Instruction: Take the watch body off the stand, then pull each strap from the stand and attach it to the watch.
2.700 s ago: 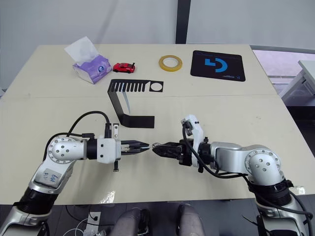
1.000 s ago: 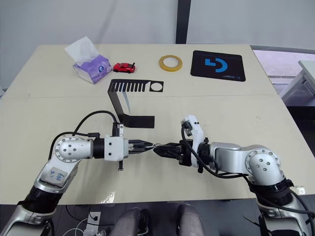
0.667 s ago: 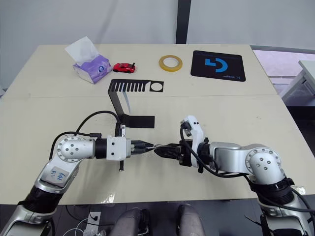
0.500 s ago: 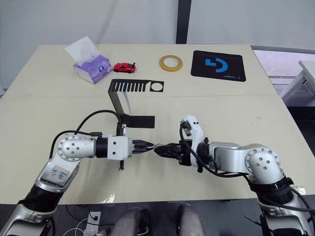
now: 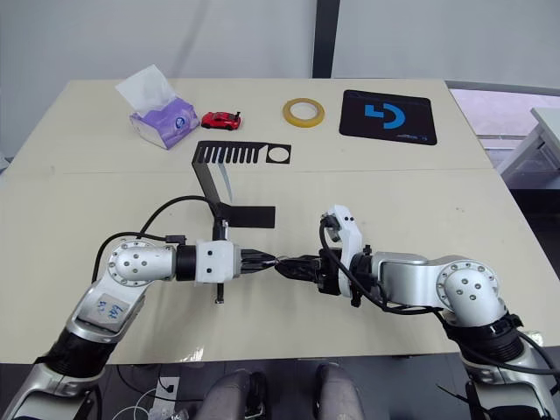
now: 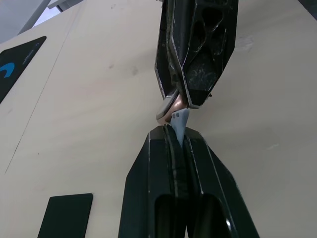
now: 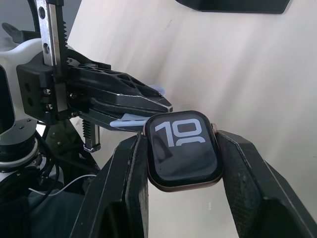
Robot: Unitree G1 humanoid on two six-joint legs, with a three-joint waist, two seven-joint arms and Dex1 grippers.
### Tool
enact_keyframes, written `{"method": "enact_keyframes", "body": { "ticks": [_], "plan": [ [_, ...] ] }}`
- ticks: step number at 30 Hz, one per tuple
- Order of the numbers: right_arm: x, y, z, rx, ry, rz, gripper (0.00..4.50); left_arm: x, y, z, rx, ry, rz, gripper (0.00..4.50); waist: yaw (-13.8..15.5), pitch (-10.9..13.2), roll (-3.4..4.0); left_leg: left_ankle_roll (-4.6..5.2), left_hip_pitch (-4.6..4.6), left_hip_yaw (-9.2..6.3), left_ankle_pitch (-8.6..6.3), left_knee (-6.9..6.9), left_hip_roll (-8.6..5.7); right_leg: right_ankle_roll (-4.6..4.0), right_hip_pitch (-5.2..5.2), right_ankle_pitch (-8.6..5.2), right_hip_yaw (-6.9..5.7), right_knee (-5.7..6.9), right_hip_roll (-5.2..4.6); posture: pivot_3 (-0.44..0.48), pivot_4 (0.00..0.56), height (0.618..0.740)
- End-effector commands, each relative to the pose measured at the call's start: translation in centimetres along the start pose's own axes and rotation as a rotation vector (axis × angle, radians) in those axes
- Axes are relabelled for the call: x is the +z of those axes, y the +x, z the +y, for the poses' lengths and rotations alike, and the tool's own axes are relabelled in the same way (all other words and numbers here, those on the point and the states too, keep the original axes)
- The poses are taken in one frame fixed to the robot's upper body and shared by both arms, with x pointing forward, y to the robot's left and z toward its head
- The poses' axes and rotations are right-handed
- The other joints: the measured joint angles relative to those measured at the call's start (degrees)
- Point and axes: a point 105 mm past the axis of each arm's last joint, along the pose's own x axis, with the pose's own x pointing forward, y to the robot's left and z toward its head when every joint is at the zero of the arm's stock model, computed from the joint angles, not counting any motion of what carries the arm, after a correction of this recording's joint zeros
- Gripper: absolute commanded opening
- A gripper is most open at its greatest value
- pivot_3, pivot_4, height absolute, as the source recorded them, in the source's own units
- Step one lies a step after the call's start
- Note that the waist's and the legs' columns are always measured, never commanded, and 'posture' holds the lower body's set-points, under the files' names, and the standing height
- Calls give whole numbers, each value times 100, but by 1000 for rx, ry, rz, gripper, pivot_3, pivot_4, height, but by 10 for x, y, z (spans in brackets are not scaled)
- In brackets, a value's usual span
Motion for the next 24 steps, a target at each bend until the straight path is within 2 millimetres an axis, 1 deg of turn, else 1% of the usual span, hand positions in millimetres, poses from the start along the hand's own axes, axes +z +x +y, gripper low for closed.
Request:
{"method": "enact_keyframes", "body": {
  "ticks": [1, 24],
  "plan": [
    [1, 2, 23, 104, -16, 10, 1680, 18, 8, -1, -4, 53, -52, 0, 0, 0, 0, 0, 0, 0, 0, 0, 0, 0, 0, 0, 0, 0, 0, 0, 150, 740],
    [-3, 4, 27, 114, -17, 22, 1680, 17, 14, -1, 6, 20, -43, 0, 2, 0, 0, 1, -2, 0, 0, 5, 1, 0, 0, 0, 0, 1, -1, 0, 150, 740]
  ]
}}
